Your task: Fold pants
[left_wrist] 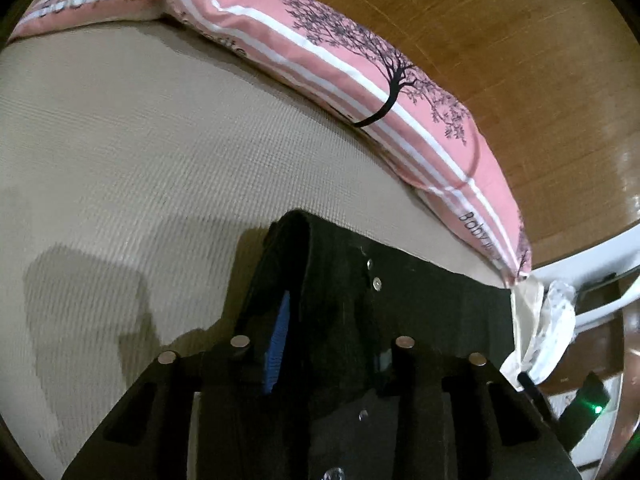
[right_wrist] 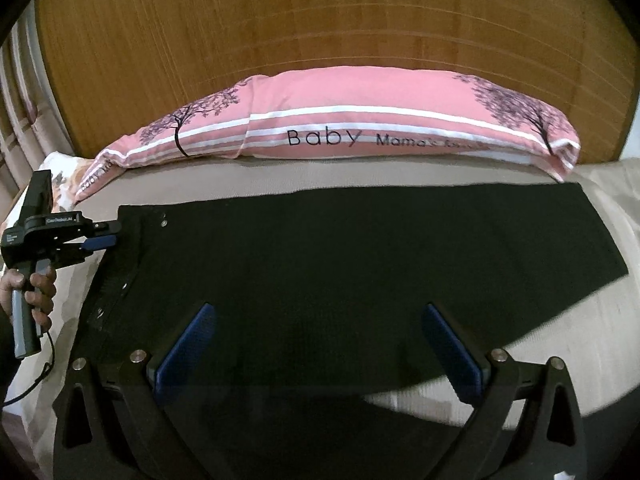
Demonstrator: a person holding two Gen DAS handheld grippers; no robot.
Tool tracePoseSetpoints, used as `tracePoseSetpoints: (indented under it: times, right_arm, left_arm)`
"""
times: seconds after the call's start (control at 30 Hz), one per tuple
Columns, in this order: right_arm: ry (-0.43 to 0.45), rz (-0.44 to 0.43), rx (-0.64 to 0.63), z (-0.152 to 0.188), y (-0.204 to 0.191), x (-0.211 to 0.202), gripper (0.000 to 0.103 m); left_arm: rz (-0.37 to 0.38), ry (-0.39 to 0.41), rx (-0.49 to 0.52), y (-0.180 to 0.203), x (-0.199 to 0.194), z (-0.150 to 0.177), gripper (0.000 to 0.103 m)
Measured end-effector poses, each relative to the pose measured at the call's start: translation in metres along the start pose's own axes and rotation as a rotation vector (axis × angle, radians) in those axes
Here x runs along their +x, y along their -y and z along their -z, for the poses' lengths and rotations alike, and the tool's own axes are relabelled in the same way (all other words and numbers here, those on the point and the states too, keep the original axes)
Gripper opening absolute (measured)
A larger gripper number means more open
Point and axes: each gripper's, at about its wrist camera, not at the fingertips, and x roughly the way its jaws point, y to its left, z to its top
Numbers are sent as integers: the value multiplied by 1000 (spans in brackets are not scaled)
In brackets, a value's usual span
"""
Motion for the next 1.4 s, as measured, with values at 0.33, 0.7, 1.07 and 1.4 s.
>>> tracePoseSetpoints:
  times: [0.33, 0.7, 1.07, 1.4]
  right_arm:
    - [-99, -219, -67, -50, 8, 53, 102]
    - [-304, -400, -443, -118, 26, 119, 101]
    - [-661, -735, -701, -141, -3, 183, 77]
    - [-709, -667, -730, -127, 23, 206, 41]
  left_arm:
    - [-13, 27, -10, 11, 25, -30, 29]
    - [58, 282, 113, 45, -41, 5, 7]
    - [118, 365, 185, 66, -71, 25, 7]
    - [95, 358, 196, 64, -73, 25, 7]
